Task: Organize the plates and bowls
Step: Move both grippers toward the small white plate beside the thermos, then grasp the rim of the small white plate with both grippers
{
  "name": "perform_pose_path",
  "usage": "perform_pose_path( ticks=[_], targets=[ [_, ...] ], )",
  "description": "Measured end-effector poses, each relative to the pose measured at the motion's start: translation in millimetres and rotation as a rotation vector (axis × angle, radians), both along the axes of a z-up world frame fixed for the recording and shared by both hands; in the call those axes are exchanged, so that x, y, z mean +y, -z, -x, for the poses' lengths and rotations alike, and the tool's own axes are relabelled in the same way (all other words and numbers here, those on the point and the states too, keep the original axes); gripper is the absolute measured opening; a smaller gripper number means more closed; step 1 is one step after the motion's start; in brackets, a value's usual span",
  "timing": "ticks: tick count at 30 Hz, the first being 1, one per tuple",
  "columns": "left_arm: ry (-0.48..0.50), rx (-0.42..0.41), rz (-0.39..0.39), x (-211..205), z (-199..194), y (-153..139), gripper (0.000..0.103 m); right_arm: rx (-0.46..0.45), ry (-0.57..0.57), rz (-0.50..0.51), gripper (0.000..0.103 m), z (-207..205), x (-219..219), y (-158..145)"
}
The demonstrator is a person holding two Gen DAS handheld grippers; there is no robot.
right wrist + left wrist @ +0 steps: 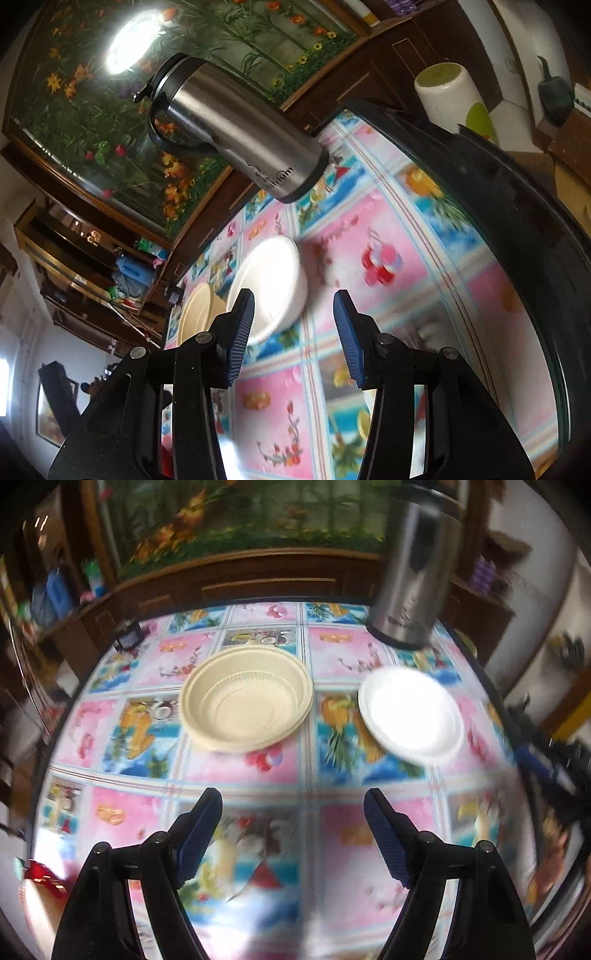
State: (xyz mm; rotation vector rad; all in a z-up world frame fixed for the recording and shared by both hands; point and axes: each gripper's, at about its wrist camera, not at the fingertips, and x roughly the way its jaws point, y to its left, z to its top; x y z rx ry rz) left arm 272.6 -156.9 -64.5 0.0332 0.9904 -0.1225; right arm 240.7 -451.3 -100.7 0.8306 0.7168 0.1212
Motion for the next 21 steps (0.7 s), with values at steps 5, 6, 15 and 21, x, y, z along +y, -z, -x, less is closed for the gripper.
perform_pose_path(
  ticks=[5, 6, 15, 21],
  targets=[
    [-0.097, 0.009, 0.069, -6, -36, 16, 0.079, 0.007, -0.031, -0.018, 0.044, -30, 23, 15],
    [-0.105, 0.010, 0.075, -6, -42, 19, 0.079, 0.007, -0.036, -0.011, 0.044, -32, 26, 17],
    [-0.157, 0.054, 0.186, -22, -79, 43, 0.080, 0.011, -0.032, -0.007, 0.044, -36, 32, 31],
    [-0.127, 0.080, 0.244, -29, -80, 54, 0.080, 0.020, -0.026, -0.007, 0.044, -37, 34, 34]
  ],
)
